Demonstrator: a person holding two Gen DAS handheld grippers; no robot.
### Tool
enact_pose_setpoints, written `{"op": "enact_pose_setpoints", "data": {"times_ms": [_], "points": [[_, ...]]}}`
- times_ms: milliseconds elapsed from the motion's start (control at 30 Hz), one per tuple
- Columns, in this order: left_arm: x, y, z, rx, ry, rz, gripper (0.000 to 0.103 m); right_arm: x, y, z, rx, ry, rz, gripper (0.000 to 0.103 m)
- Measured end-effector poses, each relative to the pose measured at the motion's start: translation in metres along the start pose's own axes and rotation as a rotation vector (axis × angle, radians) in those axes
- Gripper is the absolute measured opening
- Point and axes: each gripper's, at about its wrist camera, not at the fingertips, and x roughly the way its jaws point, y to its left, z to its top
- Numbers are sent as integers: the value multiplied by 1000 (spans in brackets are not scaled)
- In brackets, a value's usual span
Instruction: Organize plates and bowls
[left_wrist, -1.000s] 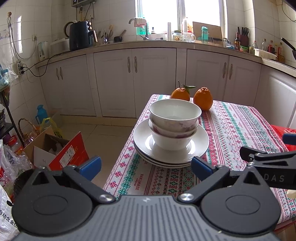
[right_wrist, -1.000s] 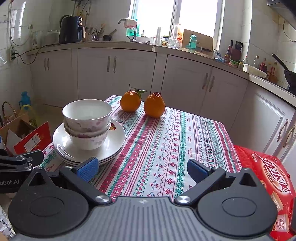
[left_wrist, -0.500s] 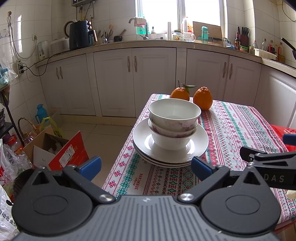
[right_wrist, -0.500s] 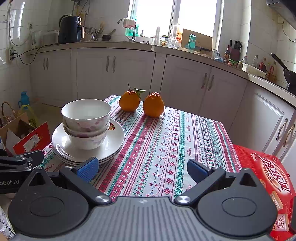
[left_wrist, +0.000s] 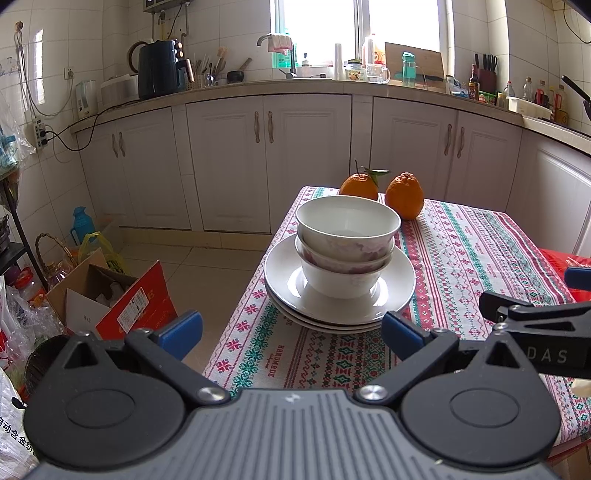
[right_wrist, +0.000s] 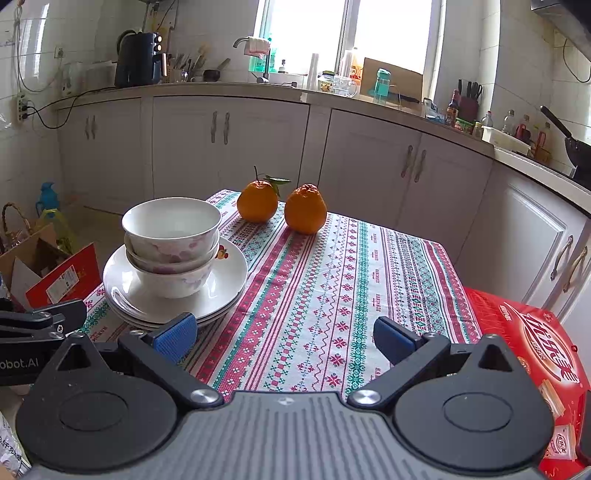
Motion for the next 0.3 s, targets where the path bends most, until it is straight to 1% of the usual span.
{"op": "enact_pose_setpoints", "data": {"times_ms": [300], "points": [[1, -1, -1, -8, 7, -6, 102, 1, -1, 0, 3, 1, -2, 103]]}}
